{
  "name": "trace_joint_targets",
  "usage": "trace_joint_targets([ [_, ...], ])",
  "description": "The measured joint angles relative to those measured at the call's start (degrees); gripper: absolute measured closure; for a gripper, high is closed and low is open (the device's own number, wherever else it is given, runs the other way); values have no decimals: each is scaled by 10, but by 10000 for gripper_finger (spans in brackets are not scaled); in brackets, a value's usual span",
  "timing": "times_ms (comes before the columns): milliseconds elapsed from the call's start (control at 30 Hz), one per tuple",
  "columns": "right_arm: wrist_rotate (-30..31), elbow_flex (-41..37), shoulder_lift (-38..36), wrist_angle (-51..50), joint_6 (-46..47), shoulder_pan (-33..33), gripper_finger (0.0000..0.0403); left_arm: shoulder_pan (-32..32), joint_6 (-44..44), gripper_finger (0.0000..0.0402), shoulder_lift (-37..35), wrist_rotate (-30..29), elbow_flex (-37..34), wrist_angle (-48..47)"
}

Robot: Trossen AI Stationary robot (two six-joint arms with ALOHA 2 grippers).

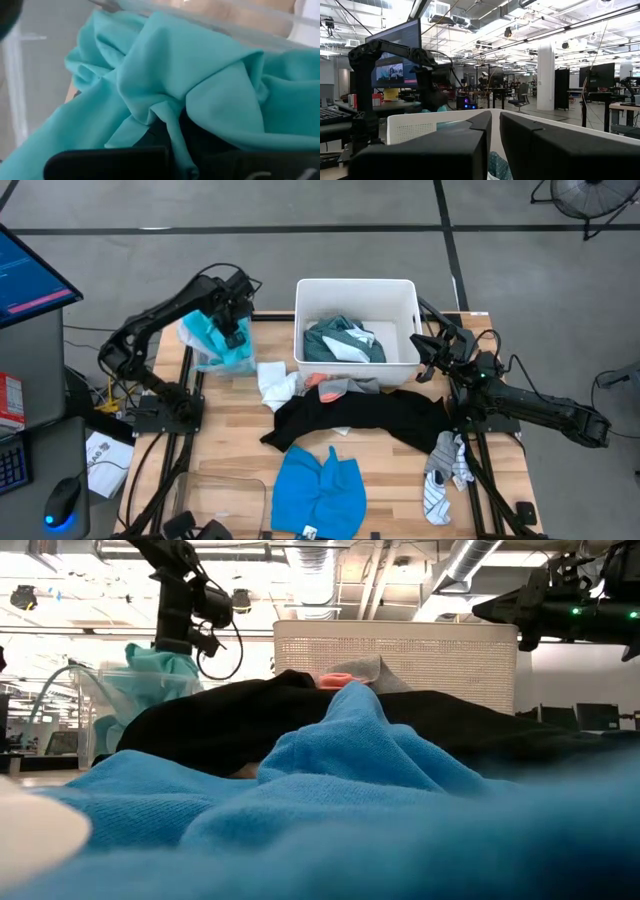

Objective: Pick & Place Cloths
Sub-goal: Put the blue shorts into the transparent container

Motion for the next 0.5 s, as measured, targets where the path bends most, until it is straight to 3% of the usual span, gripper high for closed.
trace_joint_targets([
  [333, 0, 0, 0, 0, 0, 0, 365, 33, 35, 402, 16, 40, -45, 68],
  [500, 0, 0, 0, 0, 0, 0, 365, 54, -30, 402, 15, 69, -60, 72],
])
